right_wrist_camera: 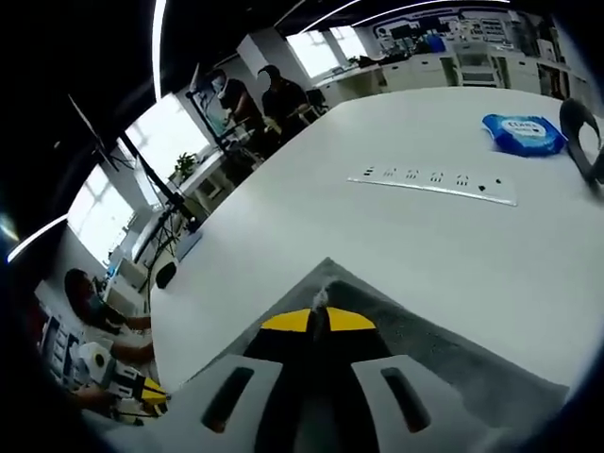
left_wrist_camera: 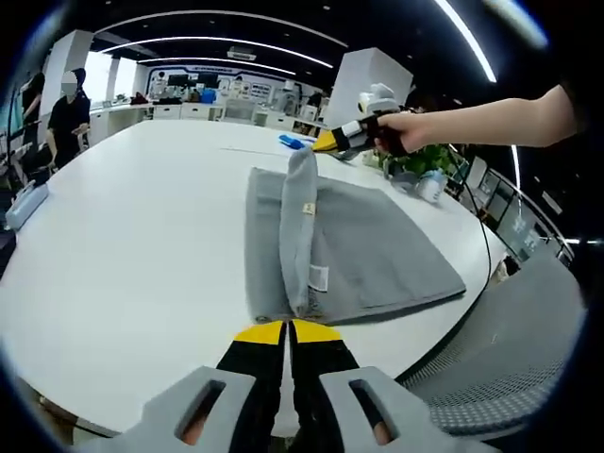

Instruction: Fold the towel on the table until its edges align and the towel forms a compact rectangular stack.

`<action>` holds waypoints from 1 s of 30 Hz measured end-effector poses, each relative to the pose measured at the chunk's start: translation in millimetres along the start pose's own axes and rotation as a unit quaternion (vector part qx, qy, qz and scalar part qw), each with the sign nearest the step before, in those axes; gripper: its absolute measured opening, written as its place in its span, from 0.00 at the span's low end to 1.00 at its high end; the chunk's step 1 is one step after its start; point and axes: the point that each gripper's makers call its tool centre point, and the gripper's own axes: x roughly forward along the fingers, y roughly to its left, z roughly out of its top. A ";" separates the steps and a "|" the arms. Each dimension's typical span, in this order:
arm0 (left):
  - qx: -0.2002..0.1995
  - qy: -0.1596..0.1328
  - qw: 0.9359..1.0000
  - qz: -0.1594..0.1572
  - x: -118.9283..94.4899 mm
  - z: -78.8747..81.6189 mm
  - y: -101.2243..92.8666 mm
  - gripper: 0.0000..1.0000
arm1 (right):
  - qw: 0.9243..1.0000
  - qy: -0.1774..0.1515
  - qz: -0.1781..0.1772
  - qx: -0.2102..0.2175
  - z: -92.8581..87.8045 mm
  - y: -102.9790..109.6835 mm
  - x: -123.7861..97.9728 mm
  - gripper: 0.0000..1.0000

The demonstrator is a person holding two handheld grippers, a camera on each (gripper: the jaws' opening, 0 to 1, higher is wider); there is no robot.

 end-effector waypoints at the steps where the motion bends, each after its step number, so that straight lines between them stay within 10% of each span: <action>1: 0.001 0.000 1.000 0.000 0.0 -0.1 0.2 0.02 | 1.000 0.000 -0.001 0.002 -0.2 -0.7 0.2 0.02; 14: -0.013 -0.010 1.000 0.005 -1.0 0.7 2.8 0.01 | 0.993 -0.051 0.030 0.101 24.5 8.6 11.1 0.00; 17: -0.007 -0.006 1.000 0.002 0.4 0.2 2.0 0.01 | 0.984 -0.076 0.043 0.158 34.0 8.5 13.5 0.00; 22: -0.004 -0.016 1.000 0.007 -0.3 6.5 3.1 0.01 | 0.945 -0.126 0.087 0.289 45.7 12.4 17.2 0.00; 30: -0.004 -0.020 1.000 0.017 -3.4 10.1 11.7 0.01 | 0.944 -0.119 0.083 0.296 35.1 14.9 26.3 0.01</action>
